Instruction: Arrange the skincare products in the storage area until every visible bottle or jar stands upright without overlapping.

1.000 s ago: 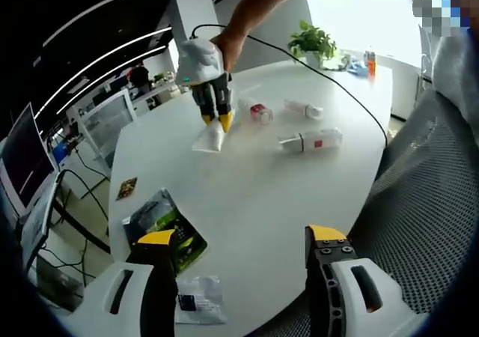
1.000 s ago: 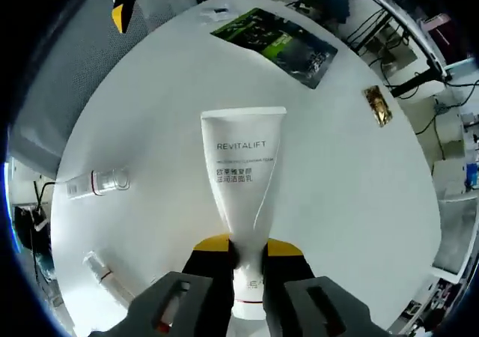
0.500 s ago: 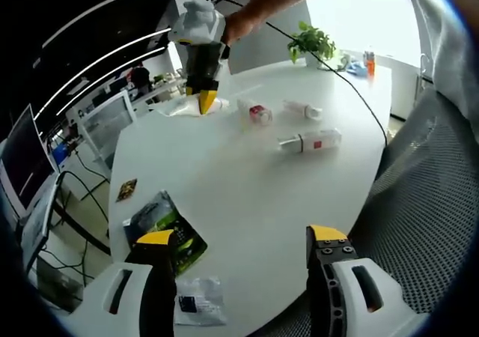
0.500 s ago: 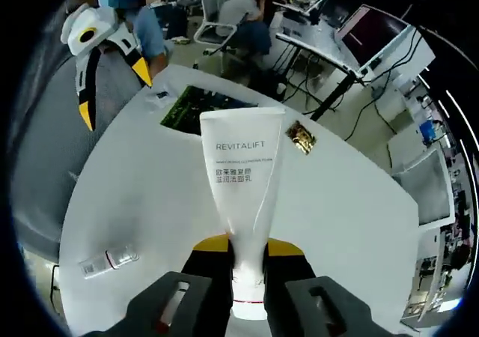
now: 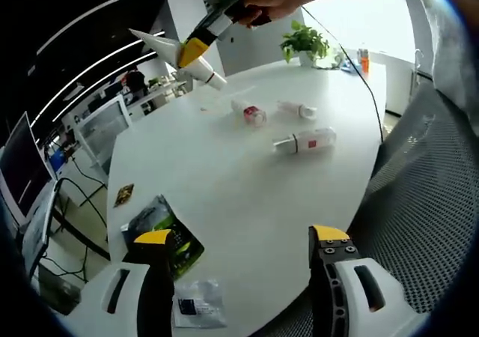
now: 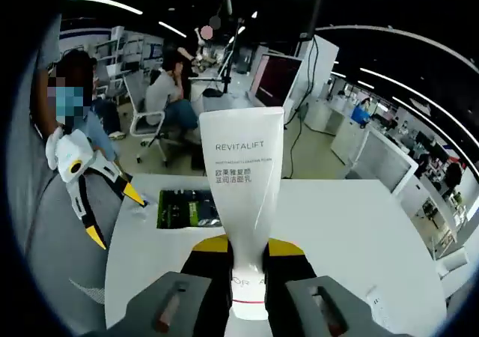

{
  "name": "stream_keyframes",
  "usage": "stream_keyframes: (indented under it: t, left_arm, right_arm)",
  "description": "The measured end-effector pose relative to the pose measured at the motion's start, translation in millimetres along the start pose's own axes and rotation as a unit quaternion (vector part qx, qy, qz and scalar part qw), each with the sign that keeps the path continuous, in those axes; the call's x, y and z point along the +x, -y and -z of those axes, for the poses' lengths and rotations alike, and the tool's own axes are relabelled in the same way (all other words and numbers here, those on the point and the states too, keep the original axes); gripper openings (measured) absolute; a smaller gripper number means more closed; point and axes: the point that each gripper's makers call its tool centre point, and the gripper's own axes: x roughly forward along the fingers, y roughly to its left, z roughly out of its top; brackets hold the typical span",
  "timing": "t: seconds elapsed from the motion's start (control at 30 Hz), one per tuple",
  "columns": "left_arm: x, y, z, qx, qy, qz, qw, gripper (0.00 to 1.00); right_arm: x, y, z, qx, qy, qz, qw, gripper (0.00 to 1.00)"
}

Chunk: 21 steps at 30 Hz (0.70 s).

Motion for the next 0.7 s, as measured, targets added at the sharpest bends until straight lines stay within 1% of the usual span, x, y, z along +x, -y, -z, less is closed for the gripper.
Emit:
stream_keyframes:
  t: [0.07,0.13,0.2,0.23,0.27,0.33,0.4,0.57,0.7]
  left_arm:
    - [0.5,0.9,0.3,-0.002,-0.001,0.003,1.0000,0.73]
    - [0.5,2.1,0.2,-0.001,-0.001,0.005,1.0000,0.74]
    - [0.5,2.9,0.0,-0.001,0.000,0.007,1.0000,0.74]
    - [0.4,3.1,0.3,-0.001,0.000,0.007,1.0000,0.75]
    - [0.6,3.5,0.7,-0.001,-0.001,0.008,1.0000,0.75]
    - [0.7,4.3,1.3,-0.002,-0.003,0.010,0.9999,0.75]
    - [1.6,5.8,2.4,-0.002,-0.006,0.015,0.9999,0.76]
    - [3.3,5.6,6.5,-0.013,-0.018,0.018,0.9996,0.77]
    - [3.1,6.0,6.2,-0.021,-0.018,0.023,0.9994,0.78]
  right_arm:
    - [-7.5,-8.4,-4.3,0.023,0.021,0.002,0.9995,0.09]
    - [-12.1,-14.7,-3.4,0.034,0.026,0.007,0.9991,0.09]
    - [-16.3,-24.0,-2.5,0.052,0.037,0.008,0.9979,0.09]
    - [-18.3,-28.9,-2.6,0.065,0.048,0.010,0.9967,0.09]
    - [-18.8,-30.4,-2.2,0.067,0.050,0.010,0.9964,0.09]
    - [-21.1,-40.0,-0.6,0.086,0.062,0.010,0.9944,0.09]
    - [-22.1,-49.3,3.1,0.094,0.068,0.011,0.9932,0.09]
    - [-24.4,-69.7,9.8,0.135,0.087,0.006,0.9870,0.10]
    - [-28.5,-77.0,13.1,0.148,0.094,0.008,0.9845,0.10]
